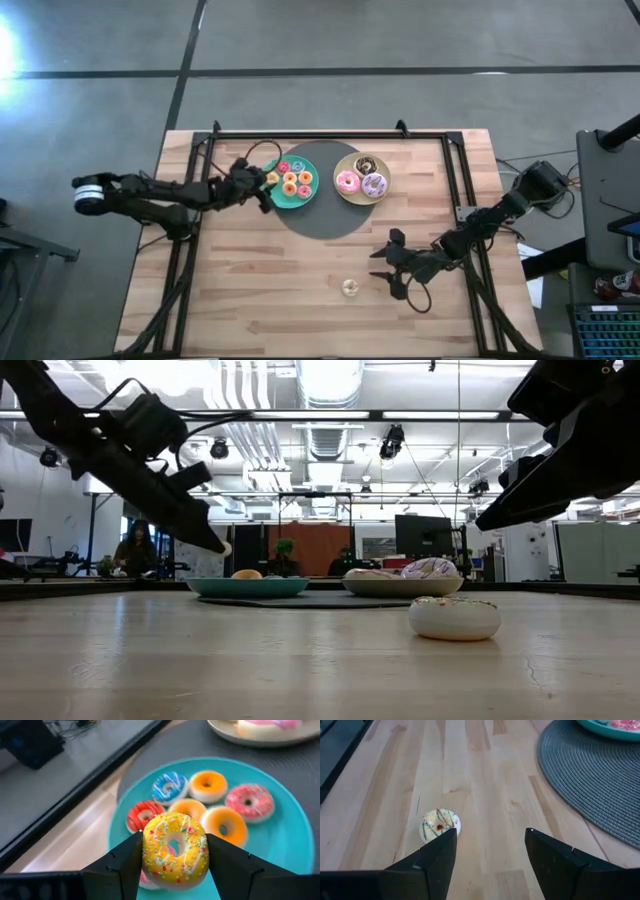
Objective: Pick & Place donuts
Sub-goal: Put the small yellow donut on the green plate
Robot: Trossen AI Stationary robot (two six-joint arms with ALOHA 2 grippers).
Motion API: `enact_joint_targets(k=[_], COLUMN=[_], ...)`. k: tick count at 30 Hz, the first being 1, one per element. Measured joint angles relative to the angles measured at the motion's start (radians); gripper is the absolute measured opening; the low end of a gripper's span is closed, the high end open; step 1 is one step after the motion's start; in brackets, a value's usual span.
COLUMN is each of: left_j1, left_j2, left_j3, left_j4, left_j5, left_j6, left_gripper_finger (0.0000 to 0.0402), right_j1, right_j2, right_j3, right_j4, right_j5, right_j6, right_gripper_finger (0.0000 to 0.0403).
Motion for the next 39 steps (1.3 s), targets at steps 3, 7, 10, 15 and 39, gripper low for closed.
enact_joint_targets(k=[3,7,10,15,39], left_j1=[0.029,0.05,0.05,0.05,0.051], left_j2=[0.021,0.06,0.096,0.144,0.164], left_j3=[0.0,0.0,0.0,0.002,0.004], left_j4=[0.042,0.068,0.064,0.07,0.086], left_j5=[0.021,0.094,0.109,0.134,0.174], left_j6=[-0.005,-0.043,-0.06,-0.081,-0.115], left_gripper_finger=[0.0182,0.0182,0.0182,0.0182,0.0212], right_j1=[-0.002,-0.003,-0.003,-0.003,-0.003], right_j2=[0.0,0.0,0.0,0.0,0.0], right_j3=[0.0,0.0,0.0,0.0,0.0], right_j4=[0.004,0.004,0.004,0.004,0.004], right_j5=[0.0,0.002,0.002,0.002,0.002], right_j6=[-0.005,-0.005,-0.003,-0.005,-0.007], right_gripper_finger=[0.0226,0.0226,0.0226,0.0226,0.0226])
